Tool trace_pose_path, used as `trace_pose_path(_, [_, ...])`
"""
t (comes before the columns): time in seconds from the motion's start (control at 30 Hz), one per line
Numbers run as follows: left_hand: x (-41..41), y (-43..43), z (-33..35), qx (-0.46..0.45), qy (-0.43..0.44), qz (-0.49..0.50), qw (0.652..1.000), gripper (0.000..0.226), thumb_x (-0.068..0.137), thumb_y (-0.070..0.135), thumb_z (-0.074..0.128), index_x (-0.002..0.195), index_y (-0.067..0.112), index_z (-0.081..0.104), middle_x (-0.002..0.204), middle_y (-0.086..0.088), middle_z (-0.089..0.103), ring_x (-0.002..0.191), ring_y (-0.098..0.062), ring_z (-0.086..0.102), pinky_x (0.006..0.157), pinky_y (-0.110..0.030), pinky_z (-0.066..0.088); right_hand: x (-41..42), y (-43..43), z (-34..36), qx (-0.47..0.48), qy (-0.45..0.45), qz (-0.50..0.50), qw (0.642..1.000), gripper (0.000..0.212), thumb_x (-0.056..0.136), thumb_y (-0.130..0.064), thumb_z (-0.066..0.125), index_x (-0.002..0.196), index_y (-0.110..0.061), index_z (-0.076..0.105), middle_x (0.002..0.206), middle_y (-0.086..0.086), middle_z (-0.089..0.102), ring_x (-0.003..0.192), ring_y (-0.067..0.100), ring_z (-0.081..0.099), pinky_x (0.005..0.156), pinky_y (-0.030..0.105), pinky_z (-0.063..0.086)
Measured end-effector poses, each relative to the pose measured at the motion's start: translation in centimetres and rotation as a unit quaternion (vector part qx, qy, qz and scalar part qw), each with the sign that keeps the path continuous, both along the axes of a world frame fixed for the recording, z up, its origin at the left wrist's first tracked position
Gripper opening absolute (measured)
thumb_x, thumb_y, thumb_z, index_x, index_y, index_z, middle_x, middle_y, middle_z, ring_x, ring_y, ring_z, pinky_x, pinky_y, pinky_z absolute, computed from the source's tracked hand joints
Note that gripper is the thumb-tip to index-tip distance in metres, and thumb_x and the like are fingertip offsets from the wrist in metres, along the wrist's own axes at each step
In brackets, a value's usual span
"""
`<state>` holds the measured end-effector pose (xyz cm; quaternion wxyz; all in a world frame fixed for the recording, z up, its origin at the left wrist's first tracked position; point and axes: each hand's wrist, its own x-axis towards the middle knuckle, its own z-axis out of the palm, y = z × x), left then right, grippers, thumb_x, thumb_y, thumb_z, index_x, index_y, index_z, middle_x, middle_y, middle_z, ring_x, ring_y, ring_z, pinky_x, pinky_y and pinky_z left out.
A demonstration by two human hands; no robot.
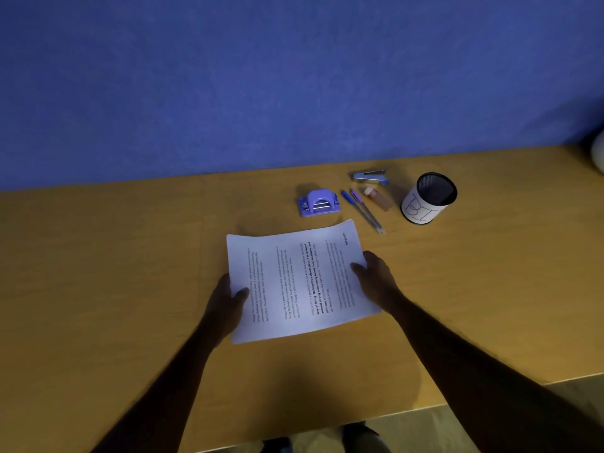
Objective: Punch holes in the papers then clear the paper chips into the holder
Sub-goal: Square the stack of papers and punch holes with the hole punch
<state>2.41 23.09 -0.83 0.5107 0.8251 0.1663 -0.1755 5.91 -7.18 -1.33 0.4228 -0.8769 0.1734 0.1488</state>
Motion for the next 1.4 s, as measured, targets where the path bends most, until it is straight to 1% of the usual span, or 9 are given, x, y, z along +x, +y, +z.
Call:
trace_pose_path(0.07, [0.2,0.1,-0.1,-0.02,-0.006,0.025,0.999,0.033,0.097,0.012,0.055,0.129,0.011,0.052,0.117,-0.002,0.062,0.105,-0.021,0.06,0.084,-0.032,0.049,0.2,-0.6,0.3,0.052,-0.004,-0.016,0.999,0.011,0.097,-0.017,0.051,0.106,-0.013,0.056,0.102,0.006,0.064,0.08,0.011,0.06,0.064,0.025,0.046])
trace_pose_path(0.17, [0.8,0.1,0.0,-0.082,-0.004,0.073,0.994,0.026,0.093,0.004,0.056,0.115,0.017,0.061,0.107,0.002,0.068,0.097,-0.017,0.063,0.073,-0.028,0.048,0.4,-1.8,0.8,0.154,0.024,-0.054,0.986,0.016,0.097,-0.01,0.052,0.111,-0.008,0.06,0.112,0.012,0.068,0.095,0.027,0.066,0.081,0.038,0.054])
trace_pose_path(0.23, [1.5,-0.4,0.3,-0.114,-0.001,0.088,0.99,0.024,0.091,0.002,0.056,0.102,0.022,0.062,0.099,0.004,0.07,0.092,-0.019,0.065,0.067,-0.029,0.048,0.6,-2.7,0.8,0.198,0.035,-0.067,0.977,0.021,0.097,-0.006,0.051,0.115,-0.002,0.061,0.117,0.018,0.067,0.104,0.038,0.065,0.092,0.05,0.053])
trace_pose_path(0.3, [2.3,-1.4,0.4,-0.128,0.0,0.085,0.988,0.019,0.093,0.006,0.057,0.101,0.022,0.063,0.099,0.001,0.071,0.089,-0.02,0.067,0.067,-0.029,0.05,1.0,-3.4,0.8,0.208,0.039,-0.077,0.974,0.023,0.097,-0.004,0.049,0.117,0.001,0.06,0.118,0.021,0.067,0.106,0.041,0.064,0.096,0.055,0.05])
trace_pose_path(0.43, [3.9,-3.1,0.0,-0.106,0.012,0.076,0.991,0.02,0.097,0.014,0.055,0.117,0.013,0.06,0.106,-0.007,0.069,0.094,-0.025,0.066,0.078,-0.036,0.053,2.4,-4.0,0.5,0.172,0.042,-0.078,0.981,0.02,0.099,-0.008,0.047,0.116,-0.008,0.059,0.113,0.013,0.067,0.096,0.029,0.065,0.087,0.044,0.054])
trace_pose_path(0.7, [5.1,-4.1,-1.0,-0.06,-0.001,0.05,0.997,0.021,0.097,0.013,0.055,0.118,0.013,0.056,0.105,-0.004,0.066,0.087,-0.015,0.064,0.065,-0.024,0.047,3.9,-4.7,-0.2,0.089,0.035,-0.084,0.992,0.015,0.096,-0.014,0.052,0.109,-0.011,0.059,0.105,0.007,0.065,0.094,0.027,0.065,0.073,0.033,0.05])
trace_pose_path(0.97, [4.4,-3.8,-1.6,-0.074,-0.009,0.049,0.996,0.027,0.097,0.008,0.054,0.124,0.009,0.056,0.111,-0.009,0.067,0.097,-0.025,0.065,0.074,-0.032,0.051,3.9,-4.9,-0.3,0.088,0.031,-0.076,0.993,0.015,0.096,-0.014,0.053,0.109,-0.012,0.058,0.105,0.008,0.066,0.091,0.023,0.065,0.076,0.037,0.054])
trace_pose_path(1.2, [4.5,-3.7,-1.5,-0.089,-0.019,0.05,0.995,0.028,0.096,0.008,0.055,0.124,0.009,0.056,0.109,-0.008,0.068,0.096,-0.025,0.065,0.071,-0.03,0.051,4.1,-4.8,-0.2,0.097,0.02,-0.069,0.993,0.013,0.096,-0.014,0.052,0.108,-0.015,0.057,0.108,0.008,0.067,0.095,0.025,0.066,0.084,0.044,0.057])
trace_pose_path(1.4, [5.2,-3.7,-1.5,-0.094,-0.006,0.059,0.994,0.027,0.096,0.009,0.055,0.123,0.012,0.056,0.109,-0.008,0.068,0.096,-0.026,0.065,0.074,-0.035,0.052,4.7,-4.7,-0.4,0.078,0.026,-0.07,0.994,0.024,0.095,-0.017,0.053,0.119,-0.013,0.057,0.108,0.005,0.066,0.088,0.018,0.065,0.07,0.031,0.054])
